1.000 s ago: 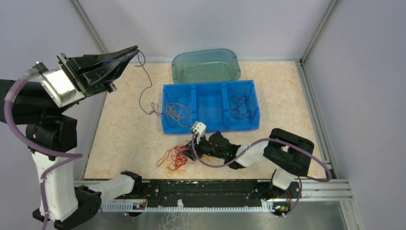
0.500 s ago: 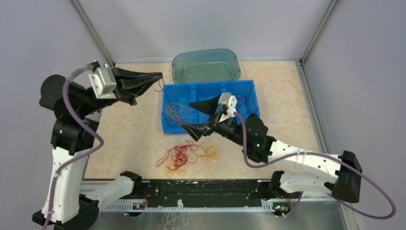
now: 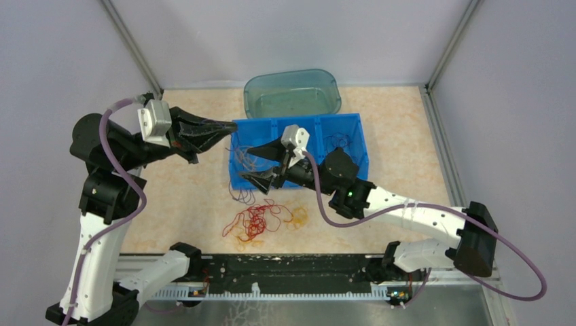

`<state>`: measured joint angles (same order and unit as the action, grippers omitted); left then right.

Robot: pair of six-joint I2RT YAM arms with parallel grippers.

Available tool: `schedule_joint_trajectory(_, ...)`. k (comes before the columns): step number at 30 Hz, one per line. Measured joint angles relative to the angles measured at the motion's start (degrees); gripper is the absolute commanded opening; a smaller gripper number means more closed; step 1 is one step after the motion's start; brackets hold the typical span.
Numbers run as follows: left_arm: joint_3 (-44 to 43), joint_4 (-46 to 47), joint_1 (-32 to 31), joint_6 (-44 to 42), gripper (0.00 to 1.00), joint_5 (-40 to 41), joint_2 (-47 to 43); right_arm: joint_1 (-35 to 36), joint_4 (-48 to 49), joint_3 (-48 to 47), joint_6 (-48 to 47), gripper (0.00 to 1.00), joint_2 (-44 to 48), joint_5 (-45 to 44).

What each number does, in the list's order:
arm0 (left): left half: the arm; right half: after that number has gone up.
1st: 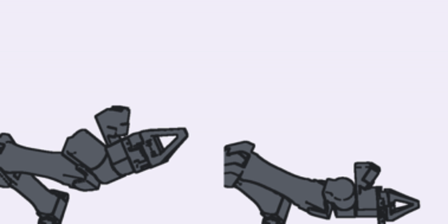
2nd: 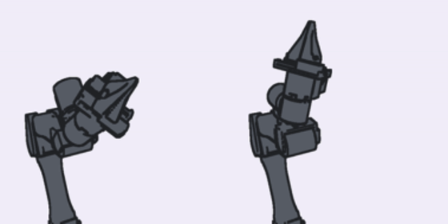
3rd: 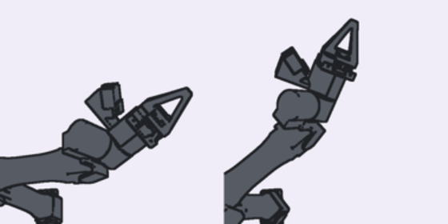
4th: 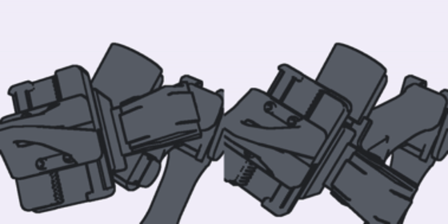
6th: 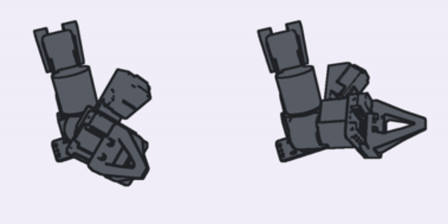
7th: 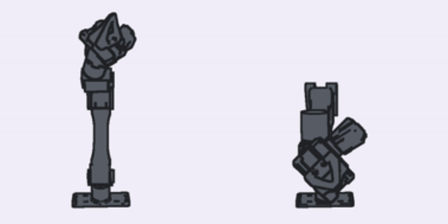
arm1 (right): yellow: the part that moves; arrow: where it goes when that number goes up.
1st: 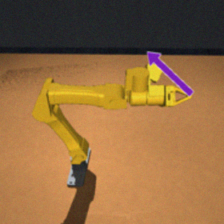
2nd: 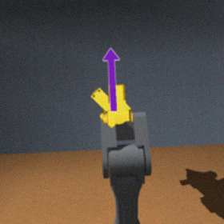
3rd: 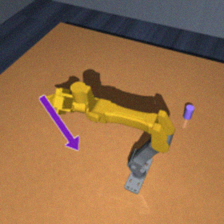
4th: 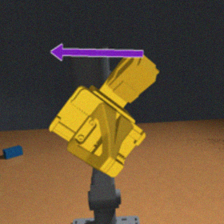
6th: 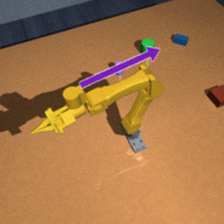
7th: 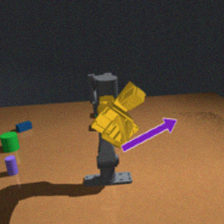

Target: Untangle the cables

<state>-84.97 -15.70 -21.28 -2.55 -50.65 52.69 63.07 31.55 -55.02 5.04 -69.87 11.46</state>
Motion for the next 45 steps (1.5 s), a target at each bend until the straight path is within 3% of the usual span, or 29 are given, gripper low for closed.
schedule_joint_trajectory(5,3.4,0.3,0.0,2.0,0.00,-0.5,-1.4,-0.3,-0.9,-0.7,0.5,0.37,-1.3,1.8)
schedule_joint_trajectory(8,5.6,0.7,0.0,3.2,0.00,-0.6,-2.0,-0.8,-0.6,-0.7,1.2,0.17,-1.6,2.5)
schedule_joint_trajectory(9,6.2,0.7,0.0,3.5,0.05,-0.6,-2.0,-1.0,-0.6,-0.7,1.4,0.09,-1.7,2.7)
schedule_joint_trajectory(10,6.6,0.7,0.0,3.9,0.20,-0.6,-2.0,-1.4,-0.4,-0.7,1.7,0.03,-1.9,3.0)
schedule_joint_trajectory(11,6.8,0.8,0.0,4.1,0.42,-0.6,-1.9,-1.9,-0.4,-0.7,2.1,0.00,-2.1,3.2)
schedule_joint_trajectory(14,7.5,0.1,0.0,4.0,0.73,0.4,-1.6,-4.3,-1.5,-0.7,3.0,0.00,-2.3,1.8)
schedule_joint_trajectory(15,7.5,-0.4,0.0,3.5,0.81,0.9,-1.4,-5.9,-2.2,-0.7,3.4,0.00,-2.3,0.8)
schedule_joint_trajectory(19,7.5,-6.0,0.0,-1.2,0.98,3.7,0.3,-15.6,-3.7,0.7,6.4,0.00,-1.9,-2.8)
schedule_joint_trajectory(23,7.5,-14.0,0.0,-8.9,1.00,7.0,3.3,-25.7,-6.0,6.4,8.0,0.00,1.5,-8.3)
schedule_joint_trajectory(30,11.1,-23.0,0.0,-18.5,1.00,13.5,5.7,-34.5,-10.1,8.7,6.2,0.00,5.3,-18.0)
schedule_joint_trajectory(44,11.7,-25.8,0.0,-22.2,1.00,16.6,5.0,-37.2,-11.8,11.6,-2.5,0.00,-1.1,-31.7)
schedule_joint_trajectory(45,11.7,-25.9,0.0,-22.2,1.00,16.6,4.9,-37.3,-12.0,11.7,-2.7,0.05,-1.8,-32.5)
